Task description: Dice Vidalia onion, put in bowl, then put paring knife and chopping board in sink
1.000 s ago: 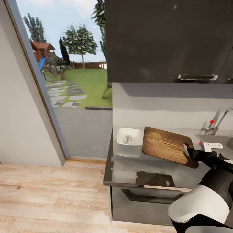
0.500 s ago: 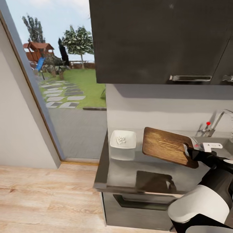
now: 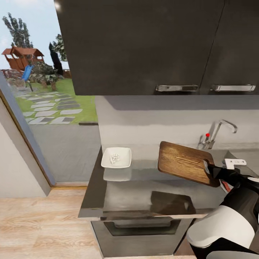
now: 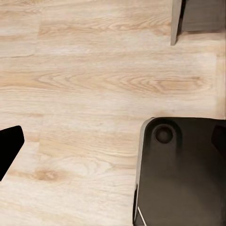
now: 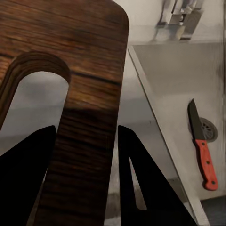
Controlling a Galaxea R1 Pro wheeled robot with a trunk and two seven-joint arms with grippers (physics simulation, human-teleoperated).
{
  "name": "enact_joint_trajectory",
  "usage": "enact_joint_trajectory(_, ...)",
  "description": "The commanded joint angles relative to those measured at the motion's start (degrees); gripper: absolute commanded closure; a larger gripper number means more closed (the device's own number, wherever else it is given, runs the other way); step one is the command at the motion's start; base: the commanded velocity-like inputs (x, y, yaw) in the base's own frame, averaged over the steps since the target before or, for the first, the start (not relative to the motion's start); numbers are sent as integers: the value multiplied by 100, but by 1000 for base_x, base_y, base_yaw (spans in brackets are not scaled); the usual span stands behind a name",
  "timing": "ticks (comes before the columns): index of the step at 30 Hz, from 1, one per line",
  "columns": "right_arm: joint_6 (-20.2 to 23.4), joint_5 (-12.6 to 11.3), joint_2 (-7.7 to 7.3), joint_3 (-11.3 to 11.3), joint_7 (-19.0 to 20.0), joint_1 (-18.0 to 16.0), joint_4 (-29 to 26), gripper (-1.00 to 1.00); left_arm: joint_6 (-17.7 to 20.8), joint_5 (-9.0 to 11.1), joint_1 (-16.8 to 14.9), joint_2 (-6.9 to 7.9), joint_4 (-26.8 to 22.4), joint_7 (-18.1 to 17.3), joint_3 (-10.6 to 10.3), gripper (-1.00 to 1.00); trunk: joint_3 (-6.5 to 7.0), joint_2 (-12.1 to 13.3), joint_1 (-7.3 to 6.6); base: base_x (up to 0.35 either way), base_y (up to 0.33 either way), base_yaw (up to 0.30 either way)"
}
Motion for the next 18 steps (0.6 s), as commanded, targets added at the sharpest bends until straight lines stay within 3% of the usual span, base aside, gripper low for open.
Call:
enact_joint_trajectory(1, 18, 23, 3, -9, 29, -12, -8, 100, -12, 55, 0, 9, -13, 31, -46, -100, -11, -14, 4, 0, -208, -39)
enact_joint_trajectory(11, 11, 29, 3, -9, 20, -11, 87, 100, -12, 55, 0, 9, -13, 31, -45, -100, -10, -14, 4, 0, -208, -6)
enact_joint_trajectory(18, 9, 31, 3, -7, -190, -10, 114, 100, -12, 55, 0, 8, -13, 31, -47, -100, -10, -14, 4, 0, -209, 0)
